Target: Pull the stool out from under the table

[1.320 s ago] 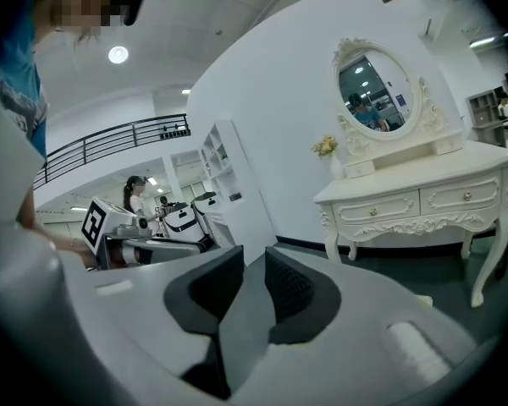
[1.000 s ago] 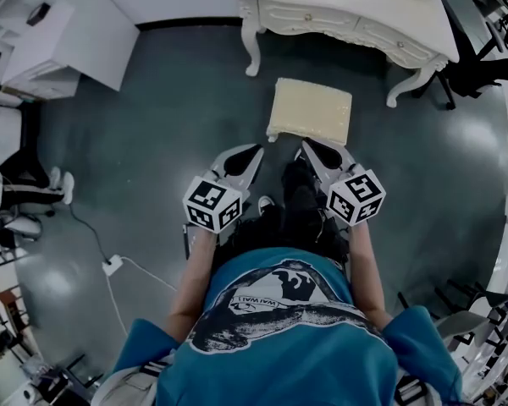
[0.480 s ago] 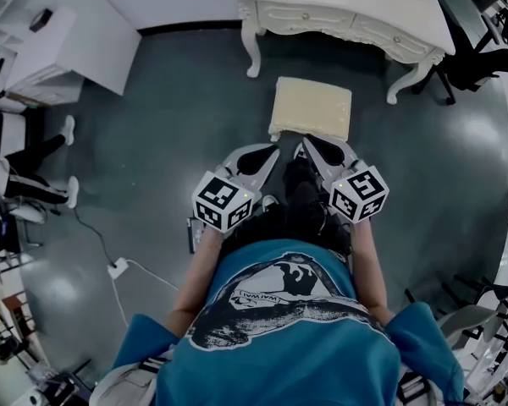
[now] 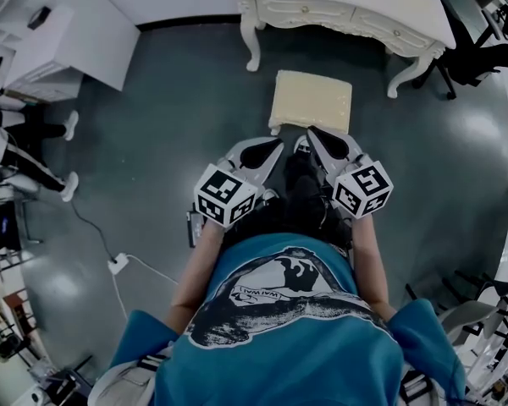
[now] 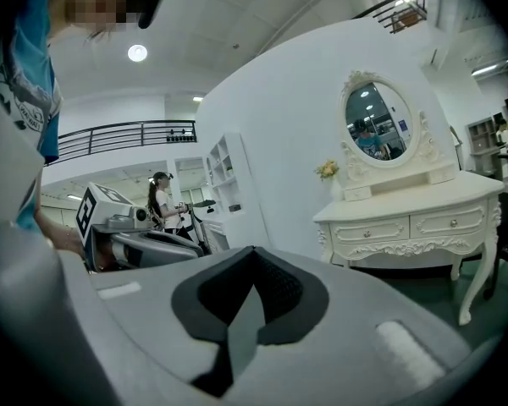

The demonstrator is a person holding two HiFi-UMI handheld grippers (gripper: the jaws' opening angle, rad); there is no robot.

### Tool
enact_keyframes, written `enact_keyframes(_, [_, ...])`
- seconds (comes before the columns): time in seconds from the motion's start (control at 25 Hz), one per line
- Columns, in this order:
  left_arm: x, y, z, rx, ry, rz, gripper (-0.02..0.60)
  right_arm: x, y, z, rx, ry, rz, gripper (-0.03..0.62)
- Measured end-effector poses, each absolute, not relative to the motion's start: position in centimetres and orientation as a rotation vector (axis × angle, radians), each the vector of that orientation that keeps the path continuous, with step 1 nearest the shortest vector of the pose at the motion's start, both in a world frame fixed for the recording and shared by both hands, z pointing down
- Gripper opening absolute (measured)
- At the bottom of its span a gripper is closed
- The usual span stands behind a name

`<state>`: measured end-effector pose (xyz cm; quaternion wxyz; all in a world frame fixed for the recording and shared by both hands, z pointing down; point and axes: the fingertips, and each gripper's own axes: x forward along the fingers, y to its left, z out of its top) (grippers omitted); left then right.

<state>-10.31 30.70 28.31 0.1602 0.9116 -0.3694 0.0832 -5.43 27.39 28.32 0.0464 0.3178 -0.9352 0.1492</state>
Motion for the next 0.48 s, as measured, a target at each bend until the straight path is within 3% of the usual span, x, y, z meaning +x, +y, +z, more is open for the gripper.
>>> enact_keyframes(0.48, [-9.97,31.13,28.90,2.595,-1.045,0.255,0.011,-5.75,27.90,28.43,0.942,-2.852,0.437,0.002])
